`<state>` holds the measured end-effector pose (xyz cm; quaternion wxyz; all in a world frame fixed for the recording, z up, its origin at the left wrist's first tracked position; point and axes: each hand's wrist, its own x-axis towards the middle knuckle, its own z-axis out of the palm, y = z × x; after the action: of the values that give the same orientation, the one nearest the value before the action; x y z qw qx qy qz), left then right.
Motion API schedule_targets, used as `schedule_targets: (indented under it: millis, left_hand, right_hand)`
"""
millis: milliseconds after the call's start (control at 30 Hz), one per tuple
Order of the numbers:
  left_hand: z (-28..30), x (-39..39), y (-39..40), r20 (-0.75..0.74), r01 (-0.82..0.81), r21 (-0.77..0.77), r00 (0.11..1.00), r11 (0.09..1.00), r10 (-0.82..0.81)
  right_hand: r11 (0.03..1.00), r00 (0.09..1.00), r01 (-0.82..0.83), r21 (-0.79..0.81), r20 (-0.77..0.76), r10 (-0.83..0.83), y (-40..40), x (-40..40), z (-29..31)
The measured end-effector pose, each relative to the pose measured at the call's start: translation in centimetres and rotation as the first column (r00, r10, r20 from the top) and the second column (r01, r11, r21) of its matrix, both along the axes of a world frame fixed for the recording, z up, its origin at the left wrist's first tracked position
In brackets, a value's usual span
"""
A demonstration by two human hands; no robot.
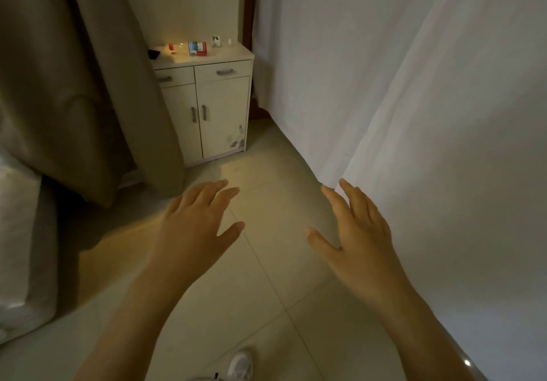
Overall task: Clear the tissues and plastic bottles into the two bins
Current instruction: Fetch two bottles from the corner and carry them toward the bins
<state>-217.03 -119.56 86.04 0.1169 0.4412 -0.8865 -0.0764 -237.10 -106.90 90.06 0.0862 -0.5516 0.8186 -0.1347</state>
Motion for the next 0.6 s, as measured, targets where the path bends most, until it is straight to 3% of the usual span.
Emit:
schedule_targets:
  millis: [233,600]
  left_hand:
    - [0.8,-5.5,-9.9,-0.002,-0.014,0.034,1.000,0.999,0.015]
    - [-1.1,-14.0,-28.0,0.042,-0.226,0.034,0.974,0.974,0.224]
  right_hand:
    - [1.000,0.998,0.001,-0.009,0.062,0.000,-10.9,-5.9,-0.3]
    - [0.972,0.973,-0.228,0.053,0.046,0.225,-33.8,-16.5,-3.2]
